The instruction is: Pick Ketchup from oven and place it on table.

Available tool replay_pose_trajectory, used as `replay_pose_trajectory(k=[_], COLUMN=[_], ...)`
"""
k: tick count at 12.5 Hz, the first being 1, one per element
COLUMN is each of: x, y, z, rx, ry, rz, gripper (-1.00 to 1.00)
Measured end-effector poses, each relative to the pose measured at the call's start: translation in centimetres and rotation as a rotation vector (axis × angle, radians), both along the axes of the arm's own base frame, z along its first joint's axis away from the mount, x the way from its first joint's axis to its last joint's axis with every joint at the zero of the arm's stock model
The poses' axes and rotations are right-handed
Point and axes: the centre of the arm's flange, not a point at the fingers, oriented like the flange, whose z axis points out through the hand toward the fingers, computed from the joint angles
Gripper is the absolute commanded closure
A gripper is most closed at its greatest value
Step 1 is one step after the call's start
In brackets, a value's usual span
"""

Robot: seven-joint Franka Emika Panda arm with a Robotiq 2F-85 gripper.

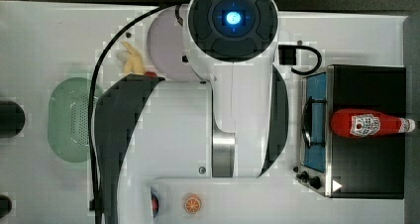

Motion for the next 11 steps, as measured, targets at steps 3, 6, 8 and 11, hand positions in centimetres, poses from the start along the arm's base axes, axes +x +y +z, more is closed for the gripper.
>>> replay_pose_trajectory(k=[3, 6, 8, 11], x=[-8.7, -13.3, -14.4, -11.9], y=[-1.7, -2.6, -4.0, -9.7], z=[3.4, 12.8, 16.2, 14.2], rx=[-0.003, 0.022, 0.019, 0.033], ry=[0.113, -0.103, -0.201, -0.217], rz=[-0.01, -0.032, -0.056, -0.159], gripper=[-0.99, -1.0, -1.0, -1.0])
